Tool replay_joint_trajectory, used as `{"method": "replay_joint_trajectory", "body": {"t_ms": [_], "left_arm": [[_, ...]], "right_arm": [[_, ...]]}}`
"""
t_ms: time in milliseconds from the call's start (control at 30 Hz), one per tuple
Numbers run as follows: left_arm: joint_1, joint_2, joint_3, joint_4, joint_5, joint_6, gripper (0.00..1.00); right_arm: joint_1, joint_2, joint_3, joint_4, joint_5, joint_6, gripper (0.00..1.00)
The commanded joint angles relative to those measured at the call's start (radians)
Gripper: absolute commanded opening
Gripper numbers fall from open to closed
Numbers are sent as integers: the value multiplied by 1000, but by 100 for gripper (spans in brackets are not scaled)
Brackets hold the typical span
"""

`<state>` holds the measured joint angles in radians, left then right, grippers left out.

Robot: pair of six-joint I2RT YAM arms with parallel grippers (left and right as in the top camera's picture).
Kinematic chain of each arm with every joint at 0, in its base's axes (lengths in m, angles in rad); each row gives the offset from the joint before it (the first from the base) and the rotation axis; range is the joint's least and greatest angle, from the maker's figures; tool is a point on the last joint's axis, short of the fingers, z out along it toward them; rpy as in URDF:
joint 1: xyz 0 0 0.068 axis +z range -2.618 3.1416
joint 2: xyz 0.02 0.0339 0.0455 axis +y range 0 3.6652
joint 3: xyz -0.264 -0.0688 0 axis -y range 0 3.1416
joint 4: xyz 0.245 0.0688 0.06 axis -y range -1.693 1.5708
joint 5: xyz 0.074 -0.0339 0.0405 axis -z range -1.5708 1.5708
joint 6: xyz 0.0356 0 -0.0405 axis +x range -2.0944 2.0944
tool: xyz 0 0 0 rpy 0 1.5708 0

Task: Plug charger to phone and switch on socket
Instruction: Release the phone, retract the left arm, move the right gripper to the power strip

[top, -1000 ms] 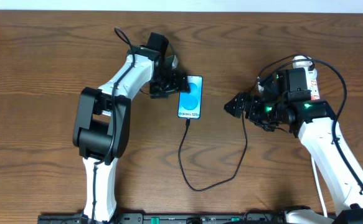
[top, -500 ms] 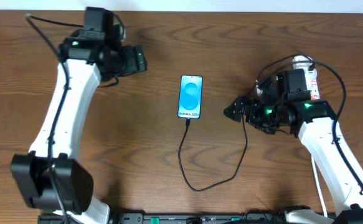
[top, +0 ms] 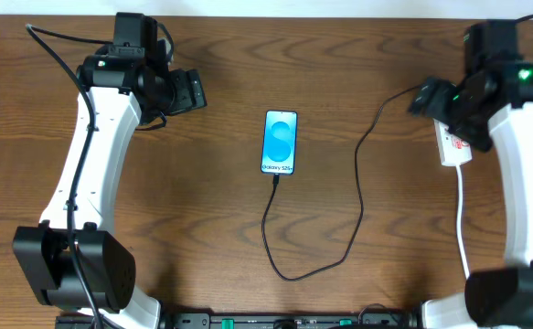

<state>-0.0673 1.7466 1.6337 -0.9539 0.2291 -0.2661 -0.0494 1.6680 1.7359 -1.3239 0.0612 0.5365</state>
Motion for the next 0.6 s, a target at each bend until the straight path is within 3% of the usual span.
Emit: {"method": "replay_joint_trajectory", "body": {"t_ms": [0, 133, 267, 567], "left_arm": [[2, 6, 0, -3, -13, -2, 89], [2, 6, 0, -3, -14, -2, 88], [2, 6, 0, -3, -14, -2, 88], [2, 6, 0, -3, -14, -2, 89]], "right_arm": [[-115, 40, 39, 63, 92, 54, 99], [-246, 55, 35, 157, 94, 150, 99], [-308, 97, 35, 207, 93, 153, 99], [-352, 322, 35, 265, 24, 148, 99]]}}
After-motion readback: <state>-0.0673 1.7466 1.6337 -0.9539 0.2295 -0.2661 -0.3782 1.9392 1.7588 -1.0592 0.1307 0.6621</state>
